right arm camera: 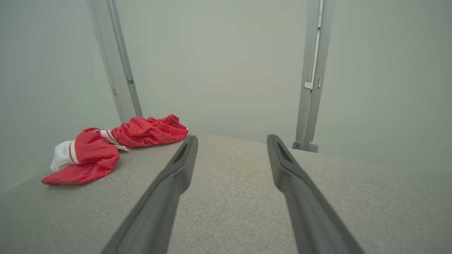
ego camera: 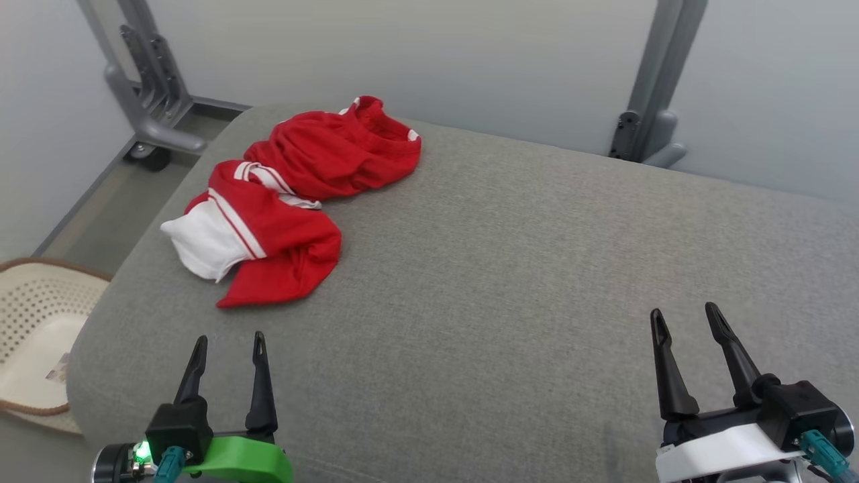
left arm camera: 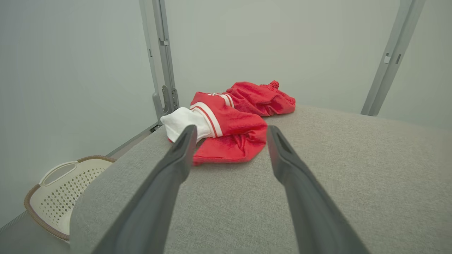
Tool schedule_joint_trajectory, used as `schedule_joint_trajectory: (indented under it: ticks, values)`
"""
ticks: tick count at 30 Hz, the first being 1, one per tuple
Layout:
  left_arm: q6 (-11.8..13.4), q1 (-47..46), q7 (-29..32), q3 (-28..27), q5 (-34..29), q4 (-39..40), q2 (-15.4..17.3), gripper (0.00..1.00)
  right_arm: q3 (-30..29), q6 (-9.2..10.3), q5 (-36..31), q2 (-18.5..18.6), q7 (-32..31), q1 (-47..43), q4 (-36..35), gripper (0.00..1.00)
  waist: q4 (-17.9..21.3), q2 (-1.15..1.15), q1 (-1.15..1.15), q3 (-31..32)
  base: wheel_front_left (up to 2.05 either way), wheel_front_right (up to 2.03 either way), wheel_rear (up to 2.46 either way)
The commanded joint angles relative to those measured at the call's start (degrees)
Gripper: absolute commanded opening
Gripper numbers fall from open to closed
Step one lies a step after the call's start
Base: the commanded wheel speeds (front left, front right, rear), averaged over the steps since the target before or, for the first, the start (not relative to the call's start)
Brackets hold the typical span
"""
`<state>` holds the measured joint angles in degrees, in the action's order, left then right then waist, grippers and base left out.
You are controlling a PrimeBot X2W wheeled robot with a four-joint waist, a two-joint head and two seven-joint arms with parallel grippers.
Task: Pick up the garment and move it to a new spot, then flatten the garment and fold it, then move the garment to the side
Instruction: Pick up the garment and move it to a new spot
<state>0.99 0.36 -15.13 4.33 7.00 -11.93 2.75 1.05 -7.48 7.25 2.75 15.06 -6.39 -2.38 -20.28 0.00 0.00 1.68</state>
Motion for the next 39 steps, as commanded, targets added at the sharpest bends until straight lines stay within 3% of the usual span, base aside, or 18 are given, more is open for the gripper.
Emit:
schedule_joint_trajectory:
  ticks: [1, 5, 16, 26, 31, 39]
  values:
    - [-0.13, -0.38, -0.07, -0.17, 0.11, 0.02, 0.24, 1.00, -0.22, -0.01, 0.25, 0.23, 0.16, 0.61, -0.18, 1.00, -6.41, 0.00, 0.00, -0.92, 0.00, 0.00, 0.00]
    - [0.12, 0.44, -0.06, -1.18, 0.33, 0.22, 0.25, 1.00, 0.67, -0.02, 0.08, 0.22, 0.15, 1.46, 0.05, 1.00, -8.68, 0.00, 0.00, -1.65, 0.00, 0.00, 0.00]
    - [1.31, 2.78, -0.06, -3.51, 1.29, 2.69, 0.23, 1.00, 3.95, -0.01, -0.88, 0.24, 0.16, 4.73, 1.76, 1.00, -9.87, 0.00, 0.00, -3.71, 0.00, 0.00, 0.00]
    - [-0.48, -0.12, -0.07, -4.04, 0.80, 1.60, 0.41, 1.00, 1.70, -0.01, -1.56, 0.24, 0.15, 2.70, 1.05, 1.00, -10.18, 0.00, 0.00, -4.19, 0.00, 0.00, 0.00]
    - [-2.29, -5.49, -0.06, -4.63, -0.63, -0.34, 2.95, 1.00, 0.36, -0.01, -2.33, 0.22, 0.16, 1.78, -0.05, 1.00, -9.58, 0.00, 0.00, -5.09, 0.00, 0.00, 0.00]
    - [-4.76, -20.58, 0.85, -4.38, -1.93, -7.87, 8.25, 1.00, 0.54, -0.01, -4.36, 0.25, 0.15, 3.74, -0.95, 1.00, -5.09, 0.00, 0.00, -8.82, 0.00, 0.00, 0.00]
